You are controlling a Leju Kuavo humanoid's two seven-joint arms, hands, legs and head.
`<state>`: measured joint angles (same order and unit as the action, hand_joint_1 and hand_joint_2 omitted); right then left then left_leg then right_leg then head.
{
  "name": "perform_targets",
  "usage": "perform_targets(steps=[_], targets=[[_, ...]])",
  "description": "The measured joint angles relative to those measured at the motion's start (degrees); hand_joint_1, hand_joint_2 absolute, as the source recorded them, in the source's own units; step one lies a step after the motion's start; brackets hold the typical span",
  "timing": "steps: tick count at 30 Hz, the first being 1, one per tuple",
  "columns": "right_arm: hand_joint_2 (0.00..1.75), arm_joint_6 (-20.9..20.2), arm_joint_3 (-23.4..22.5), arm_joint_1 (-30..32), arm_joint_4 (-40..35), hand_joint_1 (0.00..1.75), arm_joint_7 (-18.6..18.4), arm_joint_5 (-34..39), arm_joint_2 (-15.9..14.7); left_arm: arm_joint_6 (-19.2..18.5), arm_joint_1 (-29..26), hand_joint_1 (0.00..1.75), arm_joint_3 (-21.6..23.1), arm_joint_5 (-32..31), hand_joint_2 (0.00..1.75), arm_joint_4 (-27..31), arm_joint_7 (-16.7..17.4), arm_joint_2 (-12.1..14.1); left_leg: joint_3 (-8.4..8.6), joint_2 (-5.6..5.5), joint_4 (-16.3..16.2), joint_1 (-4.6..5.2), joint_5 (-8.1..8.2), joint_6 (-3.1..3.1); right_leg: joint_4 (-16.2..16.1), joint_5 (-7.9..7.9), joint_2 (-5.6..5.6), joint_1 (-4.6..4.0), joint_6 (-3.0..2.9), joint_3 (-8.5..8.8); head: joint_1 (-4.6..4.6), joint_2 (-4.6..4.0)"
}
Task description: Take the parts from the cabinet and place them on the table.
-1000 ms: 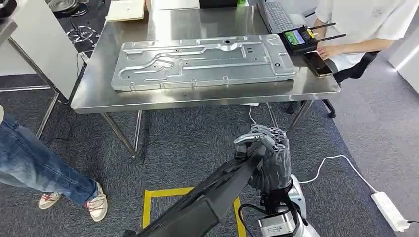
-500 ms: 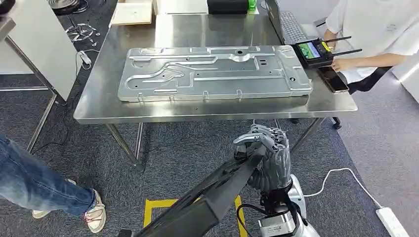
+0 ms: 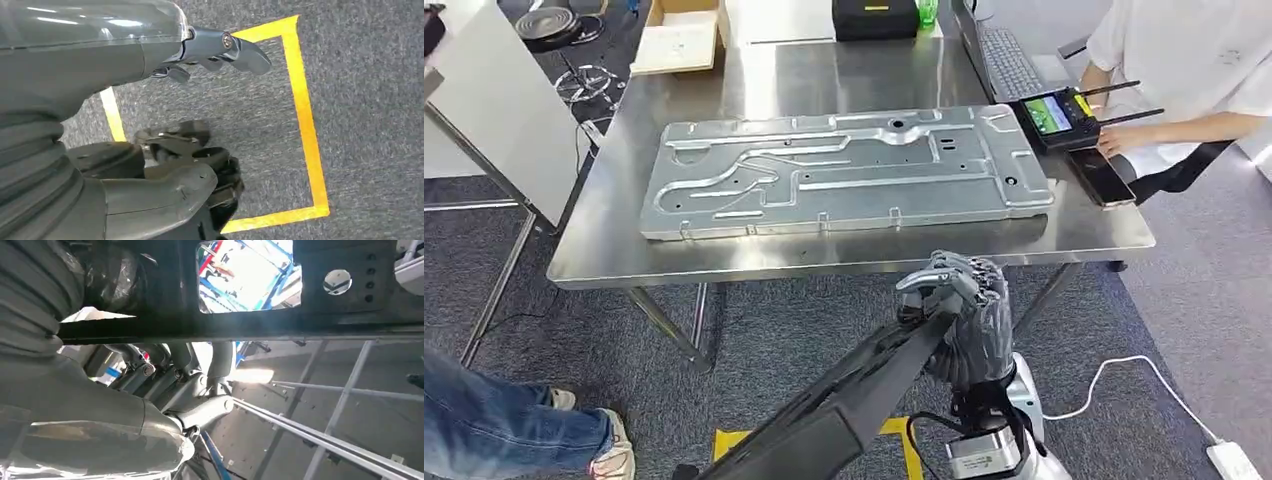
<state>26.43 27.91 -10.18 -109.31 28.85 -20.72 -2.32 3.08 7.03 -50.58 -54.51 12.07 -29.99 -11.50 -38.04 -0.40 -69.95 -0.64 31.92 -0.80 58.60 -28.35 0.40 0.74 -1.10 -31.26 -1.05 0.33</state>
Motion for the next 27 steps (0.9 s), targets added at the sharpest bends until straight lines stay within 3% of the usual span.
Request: perform_targets(steps=[2,4,5,8,9,11,15,16,17,18,19,20,21,22,24,26,27], targets=[[1.75,0.0,0.0,0.0,0.0,1.75,0.0,0.0,0.0,0.0,-0.1,0.00,0.0,0.0,1.75,0.0,0.0,0.0,2.08,0.05,9.1,0.16,-7.99,1.03,-0.2,-1.23,-0.07,0.01,0.35,1.11,0.02,0.00],[1.75,0.0,0.0,-0.1,0.2,1.75,-0.1,0.0,0.0,0.0,0.0,0.00,0.0,0.0,1.75,0.0,0.0,0.1,2.24,0.10,11.0,0.94,-6.48,1.78,-0.1,-1.81,0.04,-0.10,1.16,1.29,0.02,0.00],[1.75,0.0,0.0,-0.1,0.3,1.75,-0.2,0.0,0.0,0.0,-0.1,0.00,0.0,0.0,1.75,0.0,0.0,0.1,2.16,0.07,11.1,0.97,-7.30,2.24,-0.3,-1.78,0.05,-0.08,1.52,1.80,0.00,0.00],[1.75,0.0,0.0,-0.2,0.3,1.75,-0.2,-0.1,0.0,0.0,-0.2,0.00,0.0,0.0,1.75,0.0,0.0,0.1,4.37,-0.02,12.4,0.52,-7.05,2.98,1.5,-2.05,-0.13,-0.01,2.16,1.96,0.09,0.00],[1.75,0.1,0.0,-0.5,0.2,1.75,-0.1,-0.1,0.0,0.0,0.0,0.00,0.0,0.0,1.75,0.0,0.0,0.1,4.87,-0.03,12.5,0.44,-6.75,3.43,4.4,-2.92,-0.11,-0.04,2.34,0.40,0.15,0.00],[1.75,0.0,0.0,-0.4,0.3,1.75,-0.1,0.0,0.0,0.0,0.2,0.00,0.0,0.0,1.75,0.0,0.0,0.1,5.55,-0.02,12.5,0.51,-5.97,3.81,12.2,-6.01,-0.11,0.08,2.89,-4.87,0.11,0.00],[1.75,0.0,0.0,-0.4,0.3,1.75,-0.1,0.0,0.0,0.0,0.2,0.00,0.0,0.0,1.75,0.0,0.0,0.1,5.64,-0.02,12.5,0.54,-5.85,3.81,13.1,-6.44,-0.12,0.08,2.92,-5.51,0.13,0.00],[1.75,0.0,0.0,-0.4,0.3,1.75,-0.1,0.0,0.0,0.0,0.2,0.00,0.0,0.0,1.75,0.0,0.0,0.1,5.73,-0.03,12.5,0.56,-5.75,3.81,13.9,-6.83,-0.11,0.08,2.96,-6.16,0.13,0.00],[1.75,0.0,0.0,-0.3,0.3,1.75,-0.1,0.0,0.0,0.0,0.1,0.00,0.0,0.0,1.75,0.0,0.0,0.1,6.26,-0.04,12.5,0.58,-5.24,3.82,16.4,-7.59,-0.12,0.07,3.14,-8.57,0.13,0.00],[1.75,0.0,0.0,-0.3,0.3,1.75,-0.2,0.0,0.0,0.0,0.0,0.00,0.0,0.0,1.75,0.0,0.0,0.1,8.48,-0.12,12.5,0.58,-3.65,3.64,9.9,-1.69,-0.13,0.04,2.96,-8.22,0.15,0.00],[1.75,0.1,0.0,-0.4,0.3,1.75,-0.2,0.0,0.0,0.0,0.0,0.00,0.0,0.0,1.75,0.0,0.0,0.0,9.76,-0.14,12.5,0.59,-2.67,3.35,2.7,4.15,-0.14,-0.07,2.44,-6.07,0.17,0.00],[1.75,0.1,0.0,-0.3,0.4,1.75,-0.2,0.0,0.0,0.0,0.0,0.00,0.0,0.0,1.75,0.0,0.0,0.0,10.22,-0.14,12.2,0.68,-2.20,2.97,1.5,4.33,-0.12,-0.56,1.91,-6.11,0.09,0.00],[1.75,0.1,0.0,-0.5,0.5,1.75,-0.4,0.0,0.0,0.0,0.2,0.00,0.0,0.0,1.75,0.0,0.0,-0.1,9.84,-0.25,12.3,0.68,-1.92,2.52,1.0,3.47,-0.19,-0.82,1.40,-6.02,0.18,0.00],[1.75,0.1,0.0,-0.4,0.4,1.75,-0.5,0.0,0.0,0.1,0.2,0.00,0.0,0.1,1.75,0.0,0.1,0.0,9.68,-0.18,12.4,0.60,-1.66,2.10,1.1,4.46,-0.15,-0.94,0.91,-5.96,0.13,0.00],[1.75,0.1,0.0,-0.5,0.4,1.75,-0.5,0.0,0.0,0.1,0.2,0.00,0.0,0.2,1.75,0.0,0.1,0.0,10.52,-0.13,12.2,0.81,-1.84,1.66,0.6,4.16,0.01,-0.67,0.27,-5.27,0.09,0.00],[1.75,0.3,0.0,-0.5,0.3,1.75,-0.5,0.0,0.0,0.2,0.4,0.00,0.0,0.9,1.75,0.0,0.3,0.0,8.97,0.05,8.6,0.61,-0.92,1.19,-0.5,3.95,-0.21,-0.22,-0.16,-3.78,0.11,0.00],[1.75,0.5,0.0,-0.7,0.3,1.75,-0.5,0.0,0.0,0.2,0.5,0.00,-0.1,1.2,1.75,0.0,0.6,0.0,6.85,0.04,5.0,0.45,0.50,0.82,-0.6,3.74,-0.31,-0.17,-0.47,-3.53,0.09,0.00]])
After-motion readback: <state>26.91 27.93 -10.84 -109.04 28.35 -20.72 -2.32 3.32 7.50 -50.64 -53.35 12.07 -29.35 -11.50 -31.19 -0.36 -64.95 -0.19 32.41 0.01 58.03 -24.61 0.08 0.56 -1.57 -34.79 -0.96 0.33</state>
